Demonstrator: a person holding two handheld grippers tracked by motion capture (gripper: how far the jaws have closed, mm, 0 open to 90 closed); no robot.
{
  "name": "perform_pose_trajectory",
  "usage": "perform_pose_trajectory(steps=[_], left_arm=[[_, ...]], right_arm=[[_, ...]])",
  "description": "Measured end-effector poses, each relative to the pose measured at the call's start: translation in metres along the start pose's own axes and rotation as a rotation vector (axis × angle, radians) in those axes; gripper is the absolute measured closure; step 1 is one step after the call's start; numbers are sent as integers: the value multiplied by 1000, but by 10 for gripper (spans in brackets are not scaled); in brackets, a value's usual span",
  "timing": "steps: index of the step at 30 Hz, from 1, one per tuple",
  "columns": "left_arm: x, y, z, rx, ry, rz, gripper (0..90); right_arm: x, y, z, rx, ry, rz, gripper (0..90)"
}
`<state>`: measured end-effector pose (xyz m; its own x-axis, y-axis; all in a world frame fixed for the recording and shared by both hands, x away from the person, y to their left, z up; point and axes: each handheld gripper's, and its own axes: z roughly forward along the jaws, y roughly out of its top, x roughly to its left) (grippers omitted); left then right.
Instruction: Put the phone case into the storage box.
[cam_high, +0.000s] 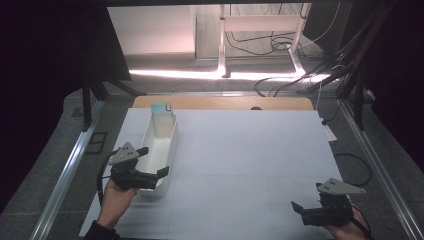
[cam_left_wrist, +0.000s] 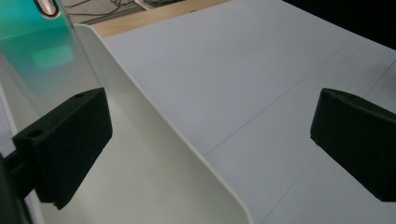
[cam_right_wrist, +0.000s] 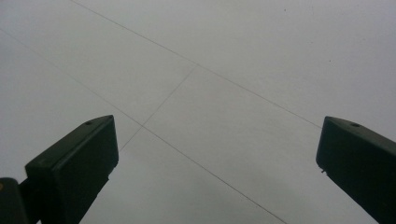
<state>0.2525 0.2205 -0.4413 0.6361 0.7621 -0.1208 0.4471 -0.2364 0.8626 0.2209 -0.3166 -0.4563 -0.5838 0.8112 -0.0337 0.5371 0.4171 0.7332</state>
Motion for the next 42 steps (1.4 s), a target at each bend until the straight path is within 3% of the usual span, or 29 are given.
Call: perform_pose_trajectory(steps=[9, 27, 42], left_arm=[[-1, -8, -10, -14, 0, -19, 0], [-12, -24, -26, 0, 45, 2, 0], [-19, -37, -39, 14, 54, -3, 0]], right_arm=[[0, 0, 0, 1, -1, -4, 0], [0, 0, 0, 3, -1, -2, 0], [0, 0, 0, 6, -5, -3, 0]])
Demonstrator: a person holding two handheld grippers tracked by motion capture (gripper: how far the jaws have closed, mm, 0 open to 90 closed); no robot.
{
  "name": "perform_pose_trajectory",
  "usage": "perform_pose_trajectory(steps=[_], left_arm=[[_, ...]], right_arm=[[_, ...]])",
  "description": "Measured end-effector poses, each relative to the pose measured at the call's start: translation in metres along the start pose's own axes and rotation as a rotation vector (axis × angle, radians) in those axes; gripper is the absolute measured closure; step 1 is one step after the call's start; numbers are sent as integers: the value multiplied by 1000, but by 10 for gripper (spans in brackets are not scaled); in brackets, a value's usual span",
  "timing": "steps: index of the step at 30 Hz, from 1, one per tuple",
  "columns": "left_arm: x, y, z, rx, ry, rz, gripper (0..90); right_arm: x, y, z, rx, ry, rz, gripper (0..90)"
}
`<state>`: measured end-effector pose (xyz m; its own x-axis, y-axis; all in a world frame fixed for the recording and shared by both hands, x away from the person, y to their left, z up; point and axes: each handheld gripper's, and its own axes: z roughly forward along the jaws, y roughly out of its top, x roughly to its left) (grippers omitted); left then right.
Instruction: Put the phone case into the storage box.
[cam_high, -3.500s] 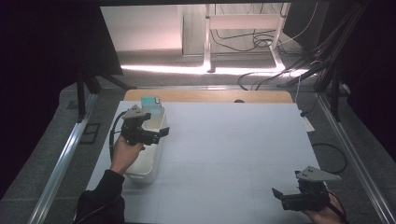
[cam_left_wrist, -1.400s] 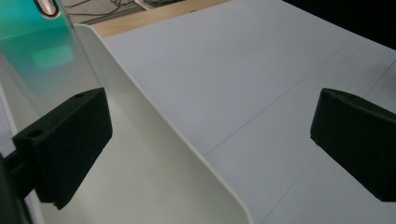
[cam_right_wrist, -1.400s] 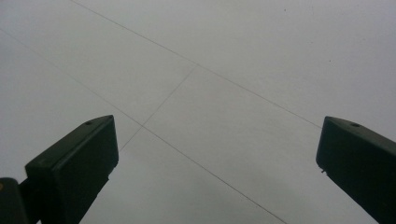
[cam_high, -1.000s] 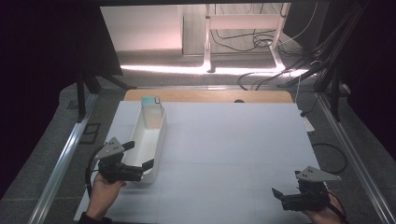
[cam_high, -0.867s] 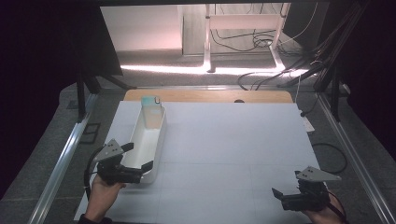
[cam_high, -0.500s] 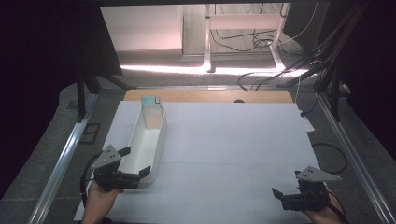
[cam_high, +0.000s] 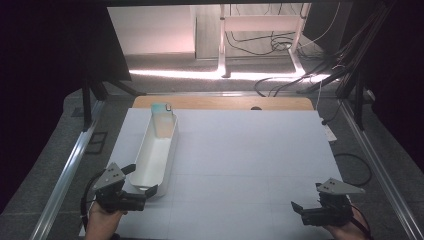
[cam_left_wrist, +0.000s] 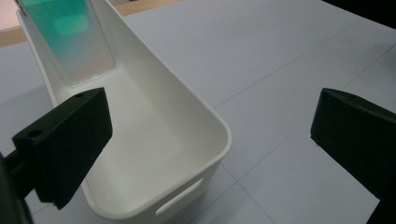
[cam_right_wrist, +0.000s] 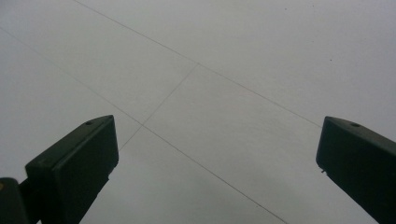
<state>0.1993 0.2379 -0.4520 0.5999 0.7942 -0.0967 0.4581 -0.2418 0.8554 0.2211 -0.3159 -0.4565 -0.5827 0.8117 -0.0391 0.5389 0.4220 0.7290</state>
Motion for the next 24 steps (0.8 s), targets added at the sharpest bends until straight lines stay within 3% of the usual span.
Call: perform_pose_trajectory(steps=[24], left_arm=[[0, -26, -26, 28, 57, -44, 0]], right_arm=[[0, 0, 1, 0, 3, 4, 0]])
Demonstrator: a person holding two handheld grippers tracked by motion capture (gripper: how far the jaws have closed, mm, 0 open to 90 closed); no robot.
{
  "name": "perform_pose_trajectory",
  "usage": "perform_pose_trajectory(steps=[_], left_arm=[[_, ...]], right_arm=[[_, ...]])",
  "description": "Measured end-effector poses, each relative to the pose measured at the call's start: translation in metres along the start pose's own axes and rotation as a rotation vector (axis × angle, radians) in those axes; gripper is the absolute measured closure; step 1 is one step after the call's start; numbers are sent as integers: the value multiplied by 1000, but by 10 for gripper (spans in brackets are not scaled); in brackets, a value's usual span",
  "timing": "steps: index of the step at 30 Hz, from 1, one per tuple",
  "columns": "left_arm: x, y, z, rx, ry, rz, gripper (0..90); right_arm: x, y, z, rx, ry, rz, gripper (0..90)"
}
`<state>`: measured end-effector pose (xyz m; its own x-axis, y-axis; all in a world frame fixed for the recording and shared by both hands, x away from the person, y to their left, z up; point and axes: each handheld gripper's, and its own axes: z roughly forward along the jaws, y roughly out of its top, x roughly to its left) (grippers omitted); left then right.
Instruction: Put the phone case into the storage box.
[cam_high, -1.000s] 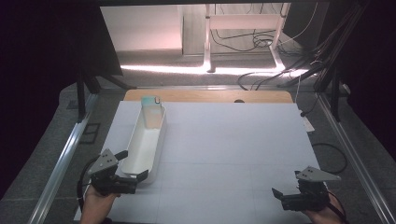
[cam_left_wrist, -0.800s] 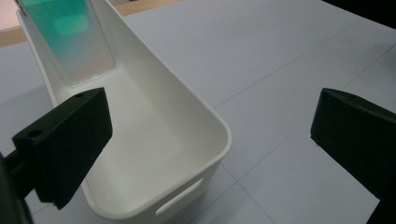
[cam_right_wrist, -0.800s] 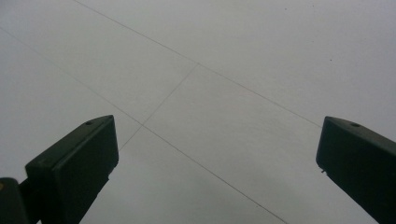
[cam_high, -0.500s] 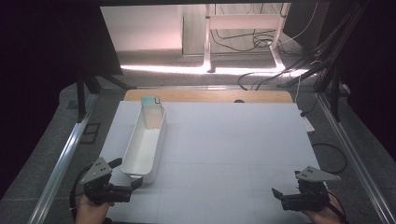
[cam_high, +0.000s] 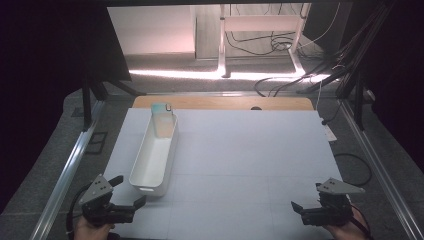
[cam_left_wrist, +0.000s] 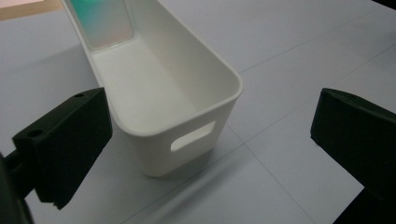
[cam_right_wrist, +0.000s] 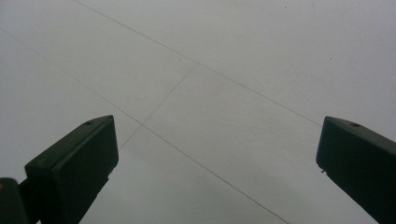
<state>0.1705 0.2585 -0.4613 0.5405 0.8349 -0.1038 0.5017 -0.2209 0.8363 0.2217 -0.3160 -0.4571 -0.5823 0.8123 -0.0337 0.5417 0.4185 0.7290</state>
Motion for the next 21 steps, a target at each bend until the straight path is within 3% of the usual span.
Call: perform_pose_trajectory(steps=[21], left_arm=[[6, -14, -12, 33, 44, -29, 0]], right_arm=[[0, 0, 0, 0, -1, -1, 0]])
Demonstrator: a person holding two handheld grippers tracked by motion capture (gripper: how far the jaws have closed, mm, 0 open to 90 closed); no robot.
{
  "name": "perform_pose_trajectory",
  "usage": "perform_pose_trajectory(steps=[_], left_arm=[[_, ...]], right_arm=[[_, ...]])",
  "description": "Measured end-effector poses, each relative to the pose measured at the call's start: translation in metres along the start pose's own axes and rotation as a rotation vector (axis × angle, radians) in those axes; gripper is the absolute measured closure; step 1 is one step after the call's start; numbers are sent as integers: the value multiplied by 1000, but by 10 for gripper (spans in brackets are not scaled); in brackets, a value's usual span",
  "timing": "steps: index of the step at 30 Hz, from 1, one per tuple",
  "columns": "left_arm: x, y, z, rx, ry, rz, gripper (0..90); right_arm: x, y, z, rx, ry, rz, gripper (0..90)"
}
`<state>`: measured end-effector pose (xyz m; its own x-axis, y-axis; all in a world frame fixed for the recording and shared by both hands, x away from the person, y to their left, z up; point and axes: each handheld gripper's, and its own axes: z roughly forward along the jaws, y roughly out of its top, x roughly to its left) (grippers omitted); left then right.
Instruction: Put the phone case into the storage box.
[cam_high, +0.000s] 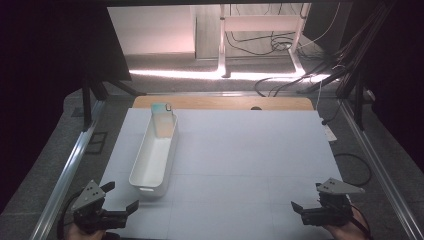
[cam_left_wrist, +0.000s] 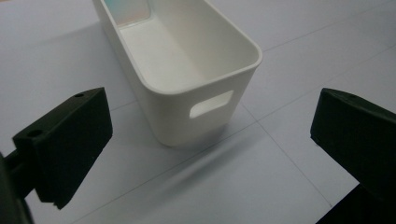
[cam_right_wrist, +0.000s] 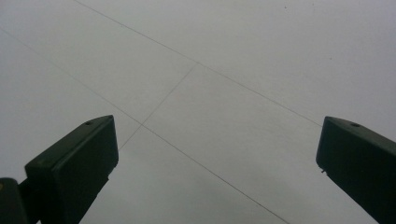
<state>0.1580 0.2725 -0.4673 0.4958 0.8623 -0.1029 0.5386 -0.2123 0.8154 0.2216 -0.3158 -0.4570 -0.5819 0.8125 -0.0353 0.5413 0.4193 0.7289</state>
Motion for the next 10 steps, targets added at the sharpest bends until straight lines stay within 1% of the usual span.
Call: perform_pose_trajectory(steps=[10], left_arm=[[0, 0, 1, 23, 9, -1, 0]], right_arm=[[0, 0, 0, 4, 1, -5, 0]])
